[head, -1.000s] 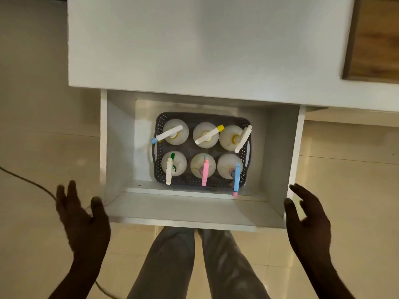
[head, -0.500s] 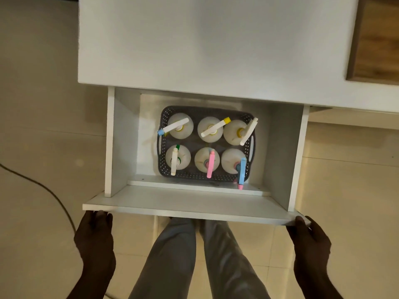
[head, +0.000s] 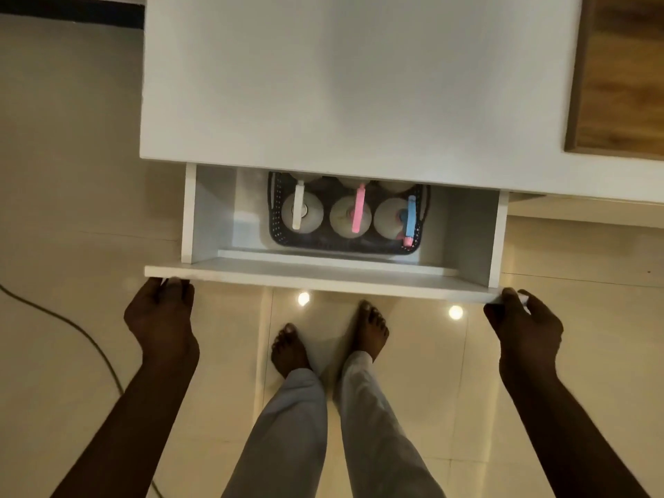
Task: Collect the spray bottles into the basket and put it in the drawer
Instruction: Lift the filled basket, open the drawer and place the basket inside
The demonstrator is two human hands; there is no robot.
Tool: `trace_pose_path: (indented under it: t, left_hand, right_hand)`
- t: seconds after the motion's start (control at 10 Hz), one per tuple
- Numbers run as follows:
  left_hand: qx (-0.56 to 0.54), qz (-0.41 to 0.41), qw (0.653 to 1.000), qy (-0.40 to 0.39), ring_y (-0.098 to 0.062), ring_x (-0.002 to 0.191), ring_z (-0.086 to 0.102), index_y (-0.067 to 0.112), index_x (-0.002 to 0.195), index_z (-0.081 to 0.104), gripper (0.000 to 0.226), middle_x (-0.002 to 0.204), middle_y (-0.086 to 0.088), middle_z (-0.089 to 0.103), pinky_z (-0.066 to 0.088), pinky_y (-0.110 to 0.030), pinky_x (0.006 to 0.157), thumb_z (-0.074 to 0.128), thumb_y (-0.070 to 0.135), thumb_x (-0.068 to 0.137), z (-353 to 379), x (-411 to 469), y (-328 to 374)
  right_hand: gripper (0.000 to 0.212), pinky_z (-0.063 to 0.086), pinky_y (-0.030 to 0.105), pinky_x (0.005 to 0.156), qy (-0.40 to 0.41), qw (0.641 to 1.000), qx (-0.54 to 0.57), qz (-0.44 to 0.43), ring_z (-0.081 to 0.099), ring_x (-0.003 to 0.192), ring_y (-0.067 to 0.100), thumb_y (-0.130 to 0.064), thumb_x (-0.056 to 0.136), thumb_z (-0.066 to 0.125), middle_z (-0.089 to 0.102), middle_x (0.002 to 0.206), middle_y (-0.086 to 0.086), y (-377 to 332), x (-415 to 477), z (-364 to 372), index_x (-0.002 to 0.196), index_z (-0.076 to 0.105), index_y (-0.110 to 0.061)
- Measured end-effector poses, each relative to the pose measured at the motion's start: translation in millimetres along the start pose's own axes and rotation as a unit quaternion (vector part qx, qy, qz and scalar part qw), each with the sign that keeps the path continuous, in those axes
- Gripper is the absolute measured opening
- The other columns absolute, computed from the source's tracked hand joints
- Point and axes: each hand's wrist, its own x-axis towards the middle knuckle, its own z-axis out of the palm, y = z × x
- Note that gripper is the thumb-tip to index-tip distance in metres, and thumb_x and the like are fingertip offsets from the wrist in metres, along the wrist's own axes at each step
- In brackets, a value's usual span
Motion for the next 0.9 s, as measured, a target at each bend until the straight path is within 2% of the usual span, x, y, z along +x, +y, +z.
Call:
trace_pose_path:
  t: [0.1,0.2,0.3,0.4,0.5,0.6,0.7,0.8,0.9]
  left_hand:
    - [-0.019,-0.002,1.0,0.007,-0.018,0.102,0.07,-0.005,0.131,0.069,0.032,0.105,-0.008,0.072,0.062,-0.025,0.096,0.062,-0.003,0.1,21,14,14]
    - [-0.03,-0.016,0.999,0.008,-0.017,0.096,0.072,0.003,0.108,0.076,0.018,0.099,-0.005,0.072,0.062,-0.027,0.094,0.063,-0.005,0.098,42,26,33]
    - [-0.038,-0.033,0.999,0.014,-0.015,0.078,0.067,0.013,0.079,0.066,0.028,0.083,-0.003,0.065,0.06,-0.027,0.09,0.062,-0.009,0.096,64,36,53]
    - [-0.052,-0.038,0.998,0.012,-0.015,0.072,0.059,0.009,0.079,0.064,0.024,0.081,-0.003,0.059,0.057,-0.026,0.085,0.063,-0.011,0.094,86,45,70]
    - [-0.082,-0.036,0.996,0.021,-0.019,0.079,0.056,-0.002,0.117,0.064,0.021,0.099,-0.007,0.059,0.058,-0.025,0.081,0.064,-0.007,0.096,103,52,79]
    - [-0.104,-0.026,0.994,-0.014,-0.025,0.085,0.051,0.004,0.1,0.054,0.006,0.097,-0.007,0.052,0.054,-0.027,0.078,0.057,-0.001,0.098,115,50,88]
    - [-0.111,-0.025,0.993,-0.041,-0.021,0.085,0.057,0.014,0.092,0.065,0.016,0.089,0.002,0.06,0.055,-0.027,0.078,0.057,0.003,0.098,117,46,95]
    - [-0.113,-0.022,0.992,-0.046,-0.02,0.091,0.06,0.016,0.097,0.066,0.014,0.092,0.003,0.061,0.055,-0.027,0.084,0.058,0.005,0.099,114,43,102]
    - [-0.108,-0.006,0.992,-0.064,-0.02,0.093,0.057,0.018,0.101,0.062,0.013,0.092,0.003,0.058,0.053,-0.029,0.087,0.058,0.006,0.101,103,26,107]
  right_hand:
    - [0.014,0.06,0.048,0.105,-0.005,1.0,0.025,-0.011,0.074,0.098,0.026,-0.018,0.102,0.069,0.071,0.097,0.007,-20,12,15,0.093,0.071,-0.007]
    - [0.014,0.063,0.043,0.1,-0.009,0.998,0.055,-0.02,0.075,0.108,0.029,-0.016,0.103,0.069,0.07,0.099,0.006,-42,20,33,0.089,0.069,-0.018]
    - [0.01,0.064,0.041,0.098,-0.013,0.997,0.068,-0.021,0.075,0.116,0.03,-0.018,0.104,0.068,0.072,0.116,0.015,-60,31,49,0.094,0.069,-0.019]
    - [0.018,0.063,0.041,0.101,-0.022,0.995,0.098,-0.015,0.074,0.107,0.024,-0.02,0.105,0.065,0.07,0.134,0.022,-77,44,62,0.118,0.069,-0.006]
    - [0.042,0.06,0.04,0.106,-0.044,0.992,0.122,0.001,0.072,0.123,0.033,-0.016,0.106,0.06,0.071,0.124,0.012,-91,50,72,0.145,0.058,0.001]
    - [0.047,0.057,0.043,0.11,-0.062,0.991,0.122,-0.002,0.074,0.111,0.027,-0.008,0.107,0.053,0.067,0.109,0.004,-101,48,82,0.152,0.049,0.005]
    - [0.044,0.061,0.036,0.103,-0.059,0.985,0.163,0.017,0.074,0.115,0.021,-0.006,0.104,0.062,0.069,0.127,0.009,-107,40,90,0.148,0.057,-0.004]
    - [0.045,0.061,0.037,0.103,-0.06,0.983,0.173,0.023,0.07,0.127,0.027,-0.004,0.102,0.063,0.071,0.124,0.012,-115,29,93,0.147,0.058,-0.005]
    - [0.055,0.057,0.04,0.109,-0.059,0.983,0.172,0.022,0.067,0.131,0.032,-0.001,0.103,0.059,0.065,0.141,0.022,-120,7,87,0.157,0.048,-0.005]
